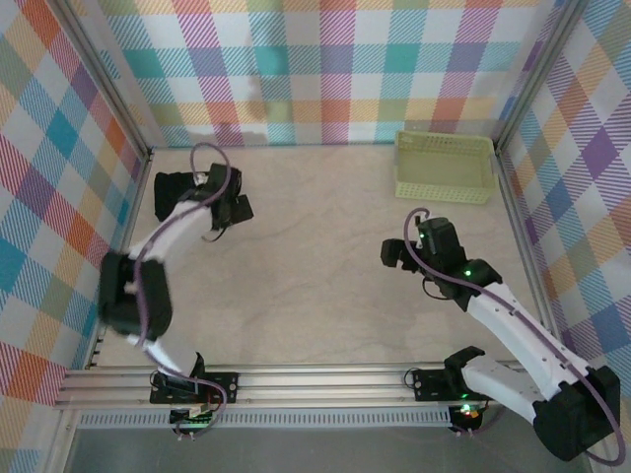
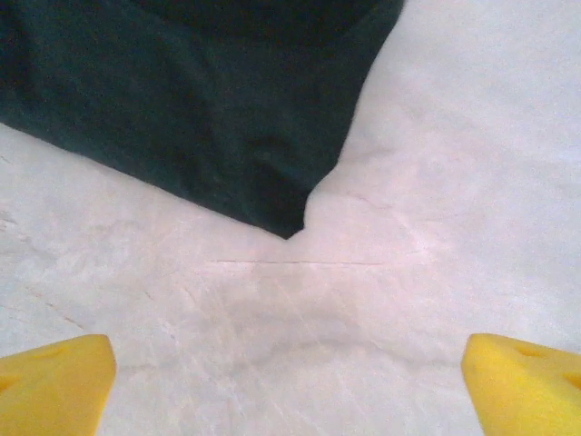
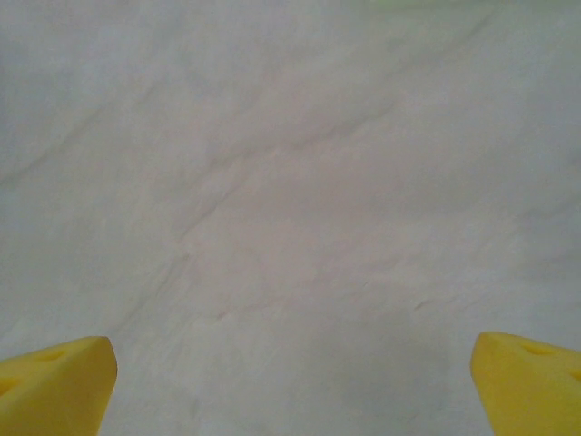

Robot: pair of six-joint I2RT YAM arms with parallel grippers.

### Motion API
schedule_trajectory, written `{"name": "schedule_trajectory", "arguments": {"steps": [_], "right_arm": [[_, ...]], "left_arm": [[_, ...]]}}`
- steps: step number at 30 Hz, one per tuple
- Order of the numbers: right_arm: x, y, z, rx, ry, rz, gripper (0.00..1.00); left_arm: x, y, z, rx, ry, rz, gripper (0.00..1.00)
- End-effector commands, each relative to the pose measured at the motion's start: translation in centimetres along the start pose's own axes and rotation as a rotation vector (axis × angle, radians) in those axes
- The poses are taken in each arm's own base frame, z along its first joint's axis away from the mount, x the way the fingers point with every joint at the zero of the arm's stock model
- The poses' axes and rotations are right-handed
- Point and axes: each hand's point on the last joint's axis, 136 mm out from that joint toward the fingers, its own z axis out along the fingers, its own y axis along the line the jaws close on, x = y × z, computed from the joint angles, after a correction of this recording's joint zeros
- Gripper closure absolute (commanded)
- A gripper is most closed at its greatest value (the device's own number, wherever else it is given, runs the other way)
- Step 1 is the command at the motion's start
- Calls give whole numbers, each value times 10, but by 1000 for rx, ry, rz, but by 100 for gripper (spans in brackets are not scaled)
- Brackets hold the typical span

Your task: Fold the inside-out t-shirt

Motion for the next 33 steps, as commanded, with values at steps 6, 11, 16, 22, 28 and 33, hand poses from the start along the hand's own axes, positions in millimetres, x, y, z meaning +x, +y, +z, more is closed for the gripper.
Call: {"name": "schedule_trajectory", "arguments": {"steps": [6, 11, 16, 22, 28, 33], "right_arm": [[-30, -63, 34, 298, -257, -199, 0], [-14, -98, 67, 327, -240, -171, 0], [-12, -93, 83, 216, -310, -201, 0], [-29, -84, 90, 84, -387, -243, 0], [-29, -85, 111, -54, -379, -200, 0], [-28, -98, 124, -11, -359, -162, 0]], "left_arm": [[-2, 46, -50, 48, -482, -22, 0], [20, 63, -31, -21, -497, 73, 0], [42, 58, 9, 47, -422, 103, 0], [31, 38, 20, 135, -461, 172, 0], [30, 32, 23, 165, -551, 232, 0], [36, 30, 51, 184, -492, 232, 0]]}}
